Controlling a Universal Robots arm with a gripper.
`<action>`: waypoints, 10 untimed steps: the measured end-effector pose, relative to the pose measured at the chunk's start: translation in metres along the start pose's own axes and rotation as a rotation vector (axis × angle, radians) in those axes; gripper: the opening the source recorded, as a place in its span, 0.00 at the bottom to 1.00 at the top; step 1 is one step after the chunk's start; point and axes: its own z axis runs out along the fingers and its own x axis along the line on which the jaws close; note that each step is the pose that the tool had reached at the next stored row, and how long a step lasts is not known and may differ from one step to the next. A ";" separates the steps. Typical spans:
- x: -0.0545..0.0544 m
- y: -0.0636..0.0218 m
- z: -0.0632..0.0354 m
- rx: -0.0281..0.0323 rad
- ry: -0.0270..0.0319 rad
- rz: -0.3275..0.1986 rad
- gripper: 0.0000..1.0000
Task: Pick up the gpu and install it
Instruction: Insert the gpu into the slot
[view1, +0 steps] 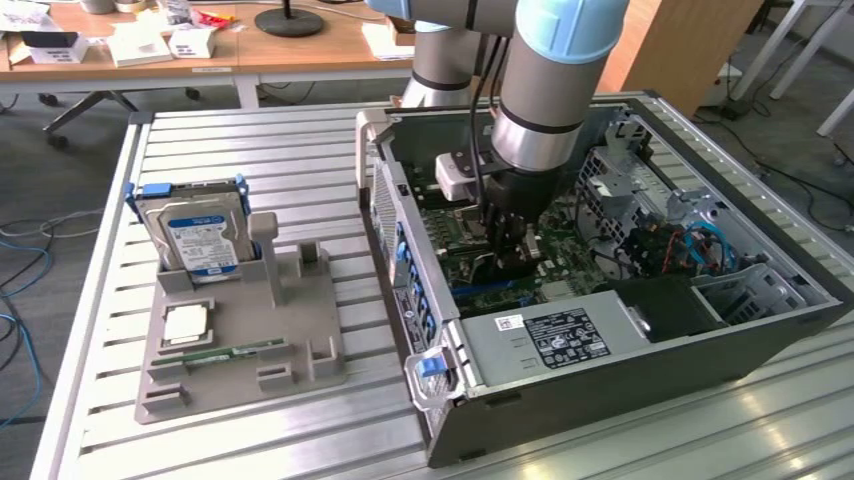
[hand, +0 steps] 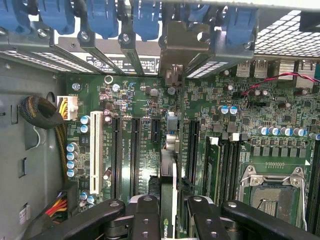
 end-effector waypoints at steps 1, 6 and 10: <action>0.000 0.0000 0.0000 0.0000 0.0000 0.000 0.26; 0.000 0.0000 0.0000 0.0000 -0.0001 0.000 0.26; 0.000 -0.0001 -0.0005 0.0002 -0.0004 0.000 0.26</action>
